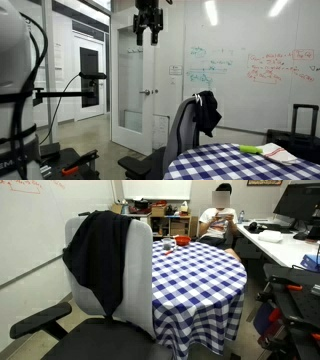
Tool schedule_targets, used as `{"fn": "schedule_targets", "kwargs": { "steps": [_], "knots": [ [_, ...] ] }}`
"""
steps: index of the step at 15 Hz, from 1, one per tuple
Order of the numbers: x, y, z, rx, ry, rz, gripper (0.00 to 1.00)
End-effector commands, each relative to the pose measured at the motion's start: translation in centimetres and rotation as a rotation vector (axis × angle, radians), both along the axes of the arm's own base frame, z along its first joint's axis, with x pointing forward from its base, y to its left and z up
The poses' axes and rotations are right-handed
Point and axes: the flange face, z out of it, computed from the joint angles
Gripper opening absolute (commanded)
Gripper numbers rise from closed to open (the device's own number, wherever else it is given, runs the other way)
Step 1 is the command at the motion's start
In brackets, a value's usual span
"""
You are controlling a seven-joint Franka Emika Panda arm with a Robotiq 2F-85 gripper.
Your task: Pick up the cloth from the chair and put it on the table
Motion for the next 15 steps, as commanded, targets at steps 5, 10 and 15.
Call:
{"fn": "schedule_targets", "kwargs": {
  "steps": [5, 10, 15],
  "knots": [
    [0.2, 0.0, -0.1, -0.001, -0.010, 0.006, 1.00],
    [6.3, 1.7, -0.6, -0.213, -0.143, 0.066, 1.00],
    [14.9, 4.2, -1.3, -0.275, -0.319, 0.020, 1.00]
  ]
}}
